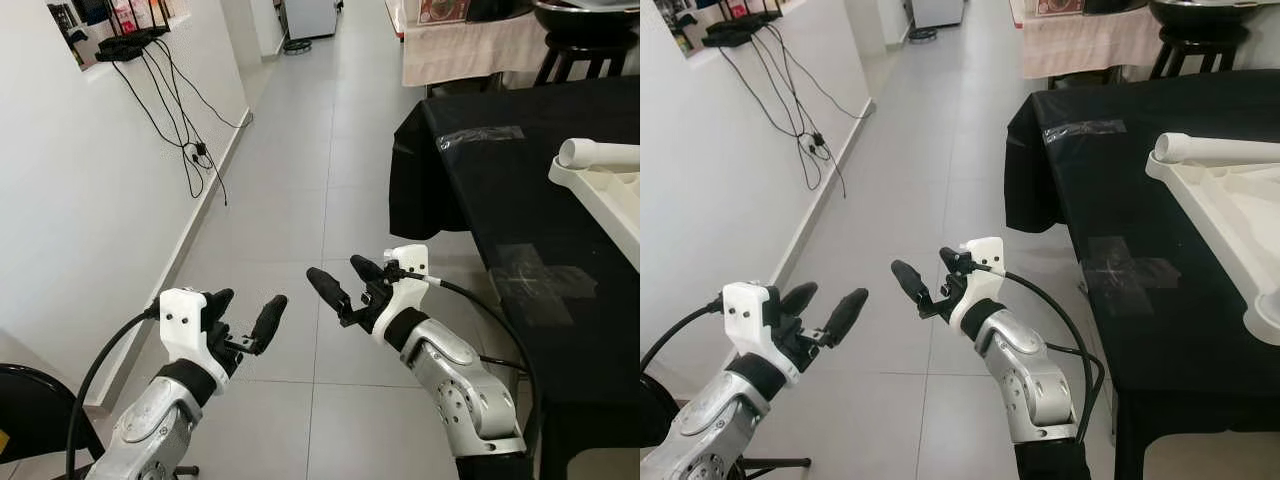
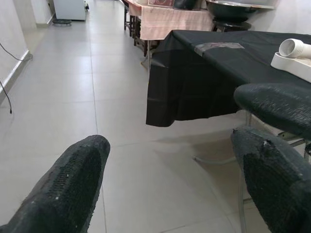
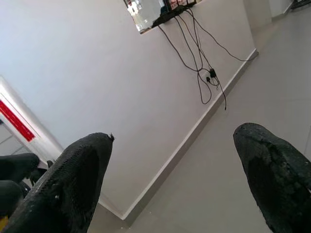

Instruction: Building children table

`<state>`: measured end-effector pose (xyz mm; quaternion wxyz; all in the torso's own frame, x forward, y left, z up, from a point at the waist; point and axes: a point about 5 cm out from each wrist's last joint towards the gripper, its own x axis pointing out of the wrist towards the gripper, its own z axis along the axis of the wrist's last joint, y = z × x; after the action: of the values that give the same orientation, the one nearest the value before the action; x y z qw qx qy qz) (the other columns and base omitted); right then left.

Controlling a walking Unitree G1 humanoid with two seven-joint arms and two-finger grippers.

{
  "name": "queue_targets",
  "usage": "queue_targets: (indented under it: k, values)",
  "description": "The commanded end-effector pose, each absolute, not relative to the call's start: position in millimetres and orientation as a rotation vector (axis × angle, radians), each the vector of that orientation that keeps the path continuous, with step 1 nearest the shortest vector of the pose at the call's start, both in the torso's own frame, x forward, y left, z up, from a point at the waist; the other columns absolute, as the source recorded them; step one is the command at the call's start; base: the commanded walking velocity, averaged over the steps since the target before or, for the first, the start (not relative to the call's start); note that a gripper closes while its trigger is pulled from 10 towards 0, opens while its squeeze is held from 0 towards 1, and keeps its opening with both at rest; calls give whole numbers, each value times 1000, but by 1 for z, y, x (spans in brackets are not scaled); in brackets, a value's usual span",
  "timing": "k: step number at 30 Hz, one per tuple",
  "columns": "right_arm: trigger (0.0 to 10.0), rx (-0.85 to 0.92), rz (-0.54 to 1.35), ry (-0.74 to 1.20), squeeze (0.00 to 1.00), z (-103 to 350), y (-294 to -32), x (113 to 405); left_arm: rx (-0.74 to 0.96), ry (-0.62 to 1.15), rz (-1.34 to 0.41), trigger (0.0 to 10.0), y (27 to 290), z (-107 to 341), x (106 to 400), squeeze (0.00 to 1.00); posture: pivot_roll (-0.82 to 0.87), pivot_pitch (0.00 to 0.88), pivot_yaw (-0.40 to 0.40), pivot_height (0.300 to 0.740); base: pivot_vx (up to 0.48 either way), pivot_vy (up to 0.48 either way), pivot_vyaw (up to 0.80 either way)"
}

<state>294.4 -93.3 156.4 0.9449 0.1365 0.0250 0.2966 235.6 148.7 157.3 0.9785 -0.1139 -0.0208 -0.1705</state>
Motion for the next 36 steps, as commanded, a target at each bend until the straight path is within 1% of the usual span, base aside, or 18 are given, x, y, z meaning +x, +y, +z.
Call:
queue_targets:
  k: [1,7,9,13,14,15,16,17,18,19,20,21,23,25,27,29,31,36]
  values:
    - [10000,296,602,44,0,156,-94,293,-245,-45,-338,10000,152,157,238,0,-68,69,121,740,0,0,0]
    - [10000,297,600,46,0,157,-94,294,-245,-42,-338,10000,153,157,237,0,-66,69,119,740,0,0,0]
    - [10000,299,598,58,0,154,-95,296,-276,-47,-314,10000,156,155,237,0,-63,57,93,740,0,0,0]
    - [10000,298,596,68,0,153,-96,296,-300,-53,-296,10000,157,154,237,0,-63,57,93,740,0,0,0]
    - [10000,270,572,72,0,151,-98,296,-300,-52,-281,10000,158,152,236,0,-70,38,86,740,0,0,0]
    - [10000,270,572,72,0,151,-98,296,-300,-52,-281,10000,158,152,236,0,-70,38,86,740,0,0,0]
    - [10000,123,539,103,0,146,-103,292,-283,-35,-259,10000,158,148,229,0,-68,31,84,740,0,0,0]
    - [10000,123,539,103,0,146,-103,292,-283,-35,-259,10000,158,148,229,0,-68,31,84,740,0,0,0]
    - [10000,-107,524,120,0,138,-112,283,-241,-1,-252,10000,158,141,216,0,-62,34,76,740,0,0,0]
    - [10000,-107,524,120,0,138,-112,283,-241,-1,-252,10000,158,141,216,0,-62,34,76,740,0,0,0]
    - [10000,-269,521,125,0,133,-118,274,-208,21,-246,10000,159,135,205,0,-63,34,74,740,0,0,0]
    - [10000,-341,520,117,0,130,-122,265,-189,34,-217,10000,162,131,197,0,-69,40,71,740,0,0,0]
    - [10000,-341,520,117,0,130,-122,265,-189,34,-217,10000,162,131,197,0,-69,40,71,740,0,0,0]
    - [10000,-356,529,93,0,131,-121,263,-154,19,-193,10000,164,131,196,0,-64,41,65,740,0,0,0]
    - [10000,-322,536,56,0,133,-119,266,-91,-19,-169,10000,163,135,202,0,-60,44,57,740,0,0,0]
    - [10000,-322,536,56,0,133,-119,266,-91,-19,-169,10000,163,135,202,0,-60,44,57,740,0,0,0]
    - [10000,-293,533,29,0,136,-118,270,-42,-41,-167,10000,161,139,207,0,-63,47,59,740,0,0,0]
    - [10000,-258,509,18,0,139,-119,273,-27,-61,-175,10000,159,144,211,0,-60,51,65,740,0,0,0]
